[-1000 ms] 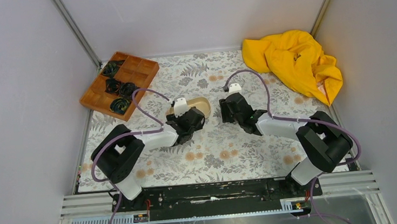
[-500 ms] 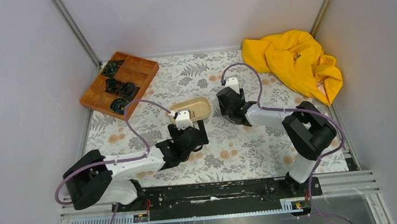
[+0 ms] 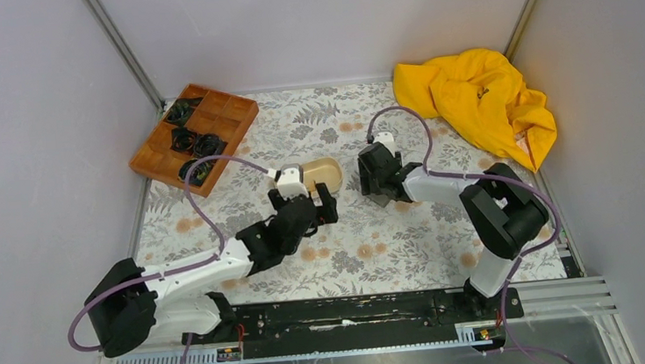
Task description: Take the credit cards out of the card holder
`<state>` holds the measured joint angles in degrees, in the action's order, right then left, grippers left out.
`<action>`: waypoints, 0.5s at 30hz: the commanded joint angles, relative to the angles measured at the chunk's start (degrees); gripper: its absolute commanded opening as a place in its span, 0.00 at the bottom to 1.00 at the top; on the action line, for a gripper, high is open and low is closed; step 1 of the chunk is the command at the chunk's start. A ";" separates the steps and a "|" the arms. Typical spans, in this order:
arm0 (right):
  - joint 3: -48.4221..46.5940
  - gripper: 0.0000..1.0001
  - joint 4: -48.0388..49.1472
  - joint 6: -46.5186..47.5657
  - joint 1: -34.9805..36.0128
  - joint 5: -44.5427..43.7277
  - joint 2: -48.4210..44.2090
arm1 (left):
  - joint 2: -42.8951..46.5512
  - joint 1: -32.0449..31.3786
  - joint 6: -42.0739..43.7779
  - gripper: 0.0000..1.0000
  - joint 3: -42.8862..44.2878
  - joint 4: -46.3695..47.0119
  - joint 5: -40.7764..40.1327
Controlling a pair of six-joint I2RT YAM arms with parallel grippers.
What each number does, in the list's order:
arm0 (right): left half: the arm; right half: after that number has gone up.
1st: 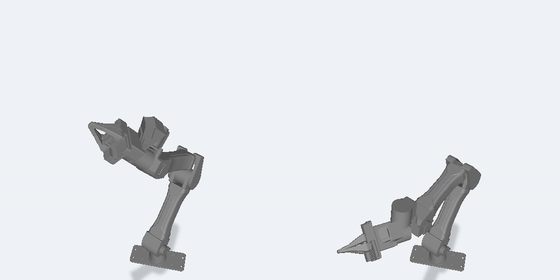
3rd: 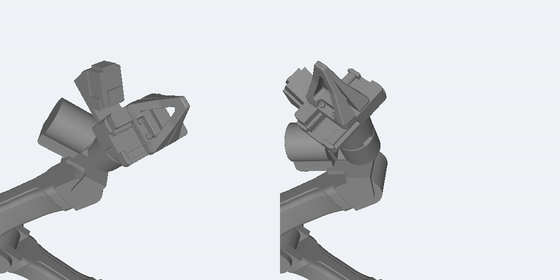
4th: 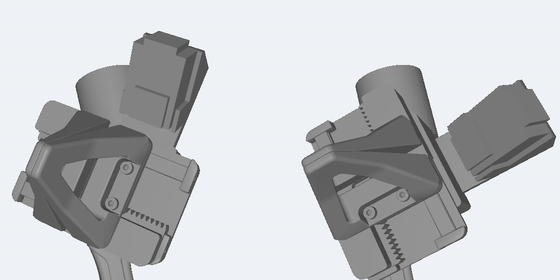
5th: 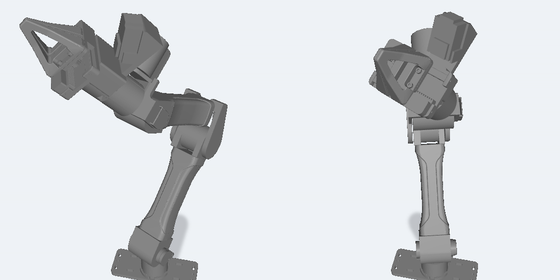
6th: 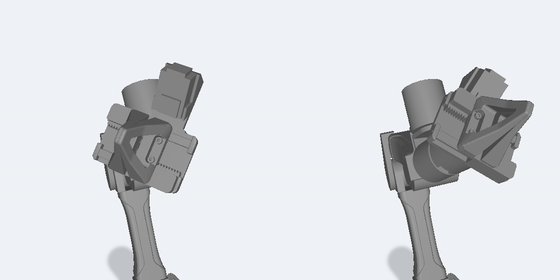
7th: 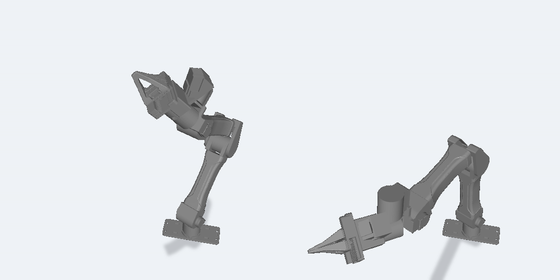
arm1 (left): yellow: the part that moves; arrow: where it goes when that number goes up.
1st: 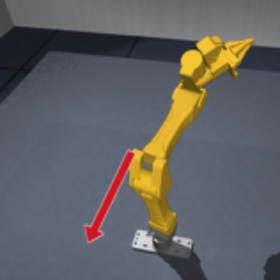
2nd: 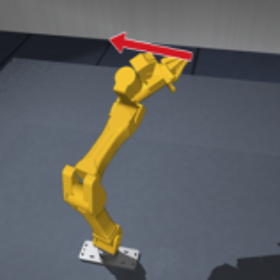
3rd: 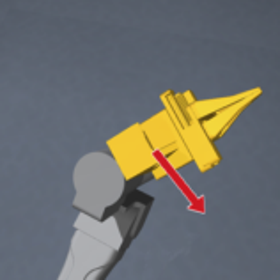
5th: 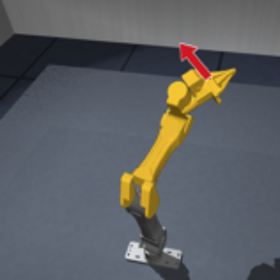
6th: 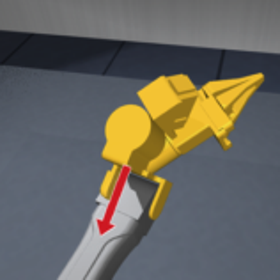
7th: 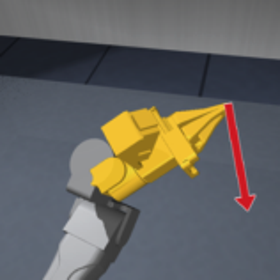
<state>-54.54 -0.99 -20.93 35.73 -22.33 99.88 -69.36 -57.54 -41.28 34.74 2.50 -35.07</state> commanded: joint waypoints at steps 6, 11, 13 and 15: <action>6.99 0.61 -6.62 -4.73 0.41 6.72 -6.95 | -7.52 3.45 3.04 1.00 11.49 5.69 6.26; 13.21 0.38 -6.19 -4.48 2.25 9.52 -12.11 | -10.16 3.51 3.91 1.00 5.36 16.47 8.66; 15.52 0.28 -5.96 -4.06 3.18 10.60 -13.93 | -10.61 3.58 4.38 1.00 5.04 16.48 8.86; 17.55 0.21 -5.95 -4.14 3.70 10.44 -15.59 | -10.53 3.64 5.25 1.00 5.47 15.32 8.33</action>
<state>-41.23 -2.31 -24.47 37.54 -15.73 86.32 -79.81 -54.19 -38.63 40.38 12.80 -27.20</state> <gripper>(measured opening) 0.270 0.997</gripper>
